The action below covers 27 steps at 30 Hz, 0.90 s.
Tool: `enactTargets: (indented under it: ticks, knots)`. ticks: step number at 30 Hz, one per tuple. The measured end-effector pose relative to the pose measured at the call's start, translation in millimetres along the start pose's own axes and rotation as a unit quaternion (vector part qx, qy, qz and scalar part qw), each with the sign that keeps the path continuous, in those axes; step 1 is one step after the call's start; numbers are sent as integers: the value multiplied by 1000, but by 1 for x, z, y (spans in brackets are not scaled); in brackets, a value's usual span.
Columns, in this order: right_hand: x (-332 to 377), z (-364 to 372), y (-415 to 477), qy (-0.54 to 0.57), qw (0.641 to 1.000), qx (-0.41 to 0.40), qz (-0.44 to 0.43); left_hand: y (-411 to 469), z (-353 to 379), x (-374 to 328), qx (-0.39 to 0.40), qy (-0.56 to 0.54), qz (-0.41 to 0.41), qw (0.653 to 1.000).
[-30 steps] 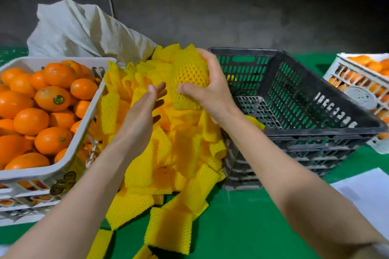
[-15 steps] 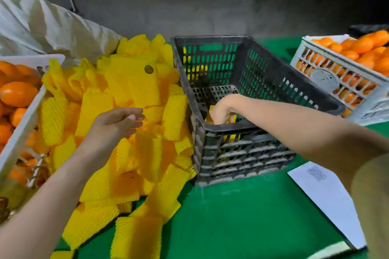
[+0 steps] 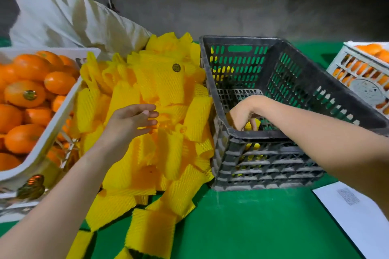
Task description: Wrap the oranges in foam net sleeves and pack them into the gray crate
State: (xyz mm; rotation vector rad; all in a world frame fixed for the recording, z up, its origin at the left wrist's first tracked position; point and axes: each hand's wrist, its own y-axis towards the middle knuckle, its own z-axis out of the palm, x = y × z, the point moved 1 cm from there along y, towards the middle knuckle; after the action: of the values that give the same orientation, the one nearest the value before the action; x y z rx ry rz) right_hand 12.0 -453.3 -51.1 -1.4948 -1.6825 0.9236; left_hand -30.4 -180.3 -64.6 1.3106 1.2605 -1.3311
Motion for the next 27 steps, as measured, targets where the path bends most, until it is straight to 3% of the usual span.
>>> enactTargets:
  ticks: [5, 8, 10, 11, 13, 14, 15, 16, 17, 19, 20, 22, 24, 27]
  knots:
    - [4, -3, -11, -14, 982, -187, -4, -4, 7, -1, -8, -3, -6, 1000]
    - [4, -3, -12, 26, 978, -207, 1, -7, 11, -2, -18, -12, -8, 1000]
    - [5, -5, -14, 50, 953, -300, 6, -9, 14, -2, -22, -17, -8, 1000]
    - [4, -8, -16, 81, 916, -393, -6, -10, 16, -2, -23, -19, -8, 1000]
    - [6, -15, -28, 182, 789, -585, -48, -12, 20, -2, -24, -24, -9, 999]
    - [12, -17, -35, 201, 731, -645, -90, -13, 21, -1, -25, -27, -8, 999]
    - [20, -20, -41, 188, 715, -661, -128, -14, 22, -1, -27, -29, -8, 999]
    - [30, -23, -44, 146, 737, -642, -153, -14, 23, -1, -28, -30, -7, 999]
    - [41, -27, -43, 89, 783, -598, -147, -15, 23, -1, -29, -31, -6, 999]
    - [61, -35, -35, -45, 874, -482, -29, -16, 23, -1, -33, -33, -3, 999]
    - [69, -37, -31, -102, 893, -437, 24, -16, 22, -1, -35, -35, -3, 999]
    - [80, -37, -22, -183, 903, -385, 61, -16, 18, -3, -39, -36, -4, 999]
    - [89, -33, -15, -207, 896, -388, 55, -16, 13, -3, -42, -39, -3, 998]
    - [96, -32, -19, -151, 851, -502, 8, -14, 2, -4, -46, -33, 0, 998]
